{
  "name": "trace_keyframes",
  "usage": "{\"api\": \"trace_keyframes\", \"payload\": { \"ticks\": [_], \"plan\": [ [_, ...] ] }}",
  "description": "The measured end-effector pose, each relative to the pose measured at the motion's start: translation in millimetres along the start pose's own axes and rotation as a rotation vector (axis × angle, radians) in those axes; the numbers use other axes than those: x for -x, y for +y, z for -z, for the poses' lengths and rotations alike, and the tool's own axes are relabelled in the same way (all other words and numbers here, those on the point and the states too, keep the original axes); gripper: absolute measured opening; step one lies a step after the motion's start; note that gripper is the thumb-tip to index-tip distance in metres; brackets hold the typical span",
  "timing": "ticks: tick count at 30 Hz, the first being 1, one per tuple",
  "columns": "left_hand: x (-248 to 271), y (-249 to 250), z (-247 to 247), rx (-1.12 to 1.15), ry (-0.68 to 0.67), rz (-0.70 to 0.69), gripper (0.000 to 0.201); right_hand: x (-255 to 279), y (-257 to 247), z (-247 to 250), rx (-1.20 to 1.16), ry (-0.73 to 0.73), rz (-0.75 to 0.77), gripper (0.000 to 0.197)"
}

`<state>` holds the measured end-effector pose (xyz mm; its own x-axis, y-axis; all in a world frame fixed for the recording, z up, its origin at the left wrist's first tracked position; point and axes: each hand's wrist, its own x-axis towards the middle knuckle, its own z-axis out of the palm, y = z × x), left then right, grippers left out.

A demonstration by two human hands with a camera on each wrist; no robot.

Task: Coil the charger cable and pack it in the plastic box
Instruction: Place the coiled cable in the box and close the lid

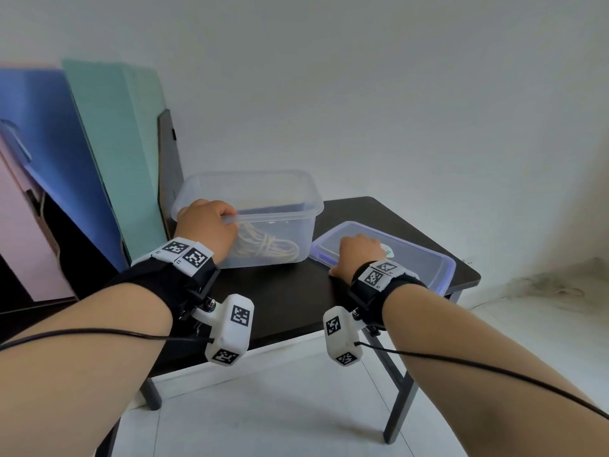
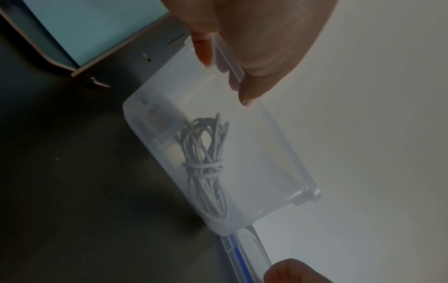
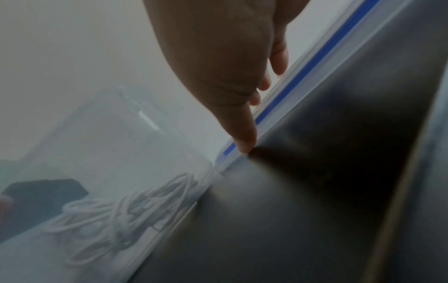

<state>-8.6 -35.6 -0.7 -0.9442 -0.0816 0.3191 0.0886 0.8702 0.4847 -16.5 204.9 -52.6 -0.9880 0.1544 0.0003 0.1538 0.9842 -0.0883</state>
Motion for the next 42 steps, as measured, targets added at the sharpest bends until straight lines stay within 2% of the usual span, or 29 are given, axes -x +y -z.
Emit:
{"api": "trace_keyframes", "payload": {
  "ticks": [3,7,12,15,21,23,27,29,34,42],
  "plan": [
    [0,1,1,-0.001,-0.002,-0.004,0.03,2,4,0,-0.006,-0.002,-0.065,0.052],
    [2,3,1,-0.003,-0.004,-0.011,0.03,4,7,6,0.015,-0.088,-0.063,0.035],
    [6,6,0,-0.004,-0.004,0.009,0.03,15,15,3,0.005,-0.078,0.001,0.03],
    [12,9,2,-0.011,-0.01,0.023,0.032,24,24,2,-0.01,-0.075,0.039,0.04],
    [22,15,5,-0.022,0.008,0.023,0.031,47,44,6,-0.035,-0.197,0.131,0.076],
    [24,16,6,-0.026,0.006,0.024,0.031,54,49,7,0.007,-0.221,0.177,0.077],
    [30,19,6,-0.018,-0.003,0.025,0.03,69,54,2,0.076,-0.108,0.23,0.045],
    [33,20,7,-0.011,-0.002,0.022,0.03,75,56,-3,0.057,-0.055,0.221,0.038],
    [36,18,8,-0.014,0.022,0.004,0.029,75,55,1,-0.018,0.07,0.168,0.048],
    [38,17,9,0.028,0.016,0.008,0.03,66,51,38,-0.241,0.304,0.046,0.057]
  ]
}}
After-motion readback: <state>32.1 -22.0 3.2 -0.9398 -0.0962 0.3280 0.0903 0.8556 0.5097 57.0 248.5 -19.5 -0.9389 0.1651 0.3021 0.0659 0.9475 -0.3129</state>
